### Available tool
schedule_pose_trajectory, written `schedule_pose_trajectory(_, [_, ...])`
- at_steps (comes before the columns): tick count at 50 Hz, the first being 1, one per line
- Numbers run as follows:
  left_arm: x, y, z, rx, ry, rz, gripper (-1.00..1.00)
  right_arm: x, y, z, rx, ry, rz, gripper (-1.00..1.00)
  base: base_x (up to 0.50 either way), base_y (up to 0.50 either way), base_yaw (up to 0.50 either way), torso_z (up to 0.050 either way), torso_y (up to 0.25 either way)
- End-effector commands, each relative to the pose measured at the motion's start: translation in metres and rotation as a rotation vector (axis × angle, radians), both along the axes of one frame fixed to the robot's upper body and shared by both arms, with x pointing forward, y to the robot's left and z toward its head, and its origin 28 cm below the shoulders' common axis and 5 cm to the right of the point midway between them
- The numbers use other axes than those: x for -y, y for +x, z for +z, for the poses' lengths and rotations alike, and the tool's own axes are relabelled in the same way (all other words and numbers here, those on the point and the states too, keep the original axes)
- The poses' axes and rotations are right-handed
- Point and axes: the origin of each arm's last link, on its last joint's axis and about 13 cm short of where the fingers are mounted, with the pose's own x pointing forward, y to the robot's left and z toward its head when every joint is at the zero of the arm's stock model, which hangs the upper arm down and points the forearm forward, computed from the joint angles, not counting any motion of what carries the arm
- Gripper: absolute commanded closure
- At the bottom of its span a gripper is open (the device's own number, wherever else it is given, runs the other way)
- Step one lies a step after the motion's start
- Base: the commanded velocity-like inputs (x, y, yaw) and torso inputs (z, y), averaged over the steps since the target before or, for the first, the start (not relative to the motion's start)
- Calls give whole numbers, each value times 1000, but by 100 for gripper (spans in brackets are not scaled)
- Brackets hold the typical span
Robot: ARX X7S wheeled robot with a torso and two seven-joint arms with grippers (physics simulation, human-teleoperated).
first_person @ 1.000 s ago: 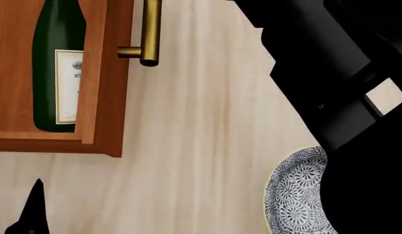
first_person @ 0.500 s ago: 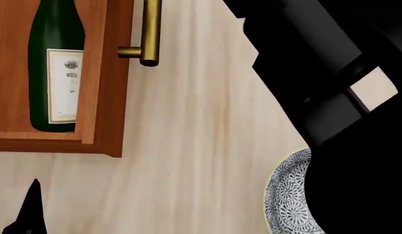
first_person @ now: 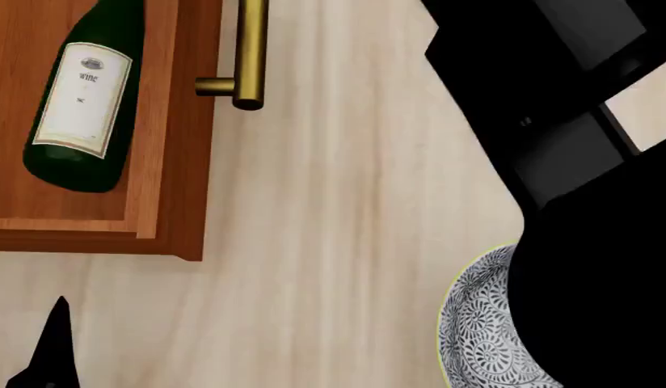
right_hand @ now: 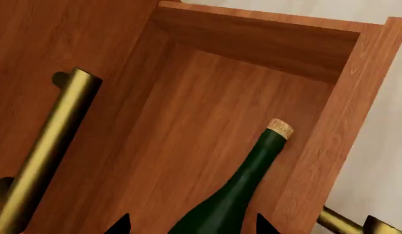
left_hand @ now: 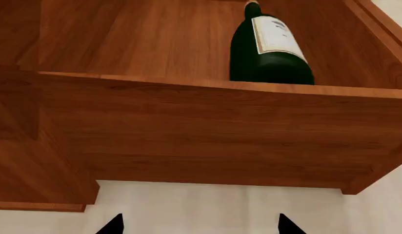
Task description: Put the wine bottle in the bottom drawer of the cabinet.
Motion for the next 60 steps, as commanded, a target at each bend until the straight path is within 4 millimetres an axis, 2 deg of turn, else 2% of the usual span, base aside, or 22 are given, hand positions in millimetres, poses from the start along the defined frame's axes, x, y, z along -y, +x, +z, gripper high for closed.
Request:
schedule_pose_trajectory(1, [1, 0, 1, 1, -2, -3, -100, 38, 9, 1, 89, -418, -321, -100, 0, -2, -4, 0, 0])
schedule_pose_trajectory(15, [2, -1, 2, 3, -5, -8, -100, 46, -12, 40, 171, -452, -340, -100, 0, -1, -2, 0, -1])
schedule_pose_trajectory(26, [1, 0, 3, 4, -3, -1, -100, 52, -29, 68, 237, -382, -305, -100, 0, 0, 0, 0, 0])
schedule_pose_trajectory(42, [3, 0, 0, -3, 9, -5, -100, 60, -41, 85, 284, -332, -280, -100, 0, 0, 0, 0, 0])
schedule_pose_trajectory(60, [-3, -6, 11, 17, 17, 20, -100, 67, -60, 100, 311, -220, -254, -100, 0, 0, 0, 0, 0])
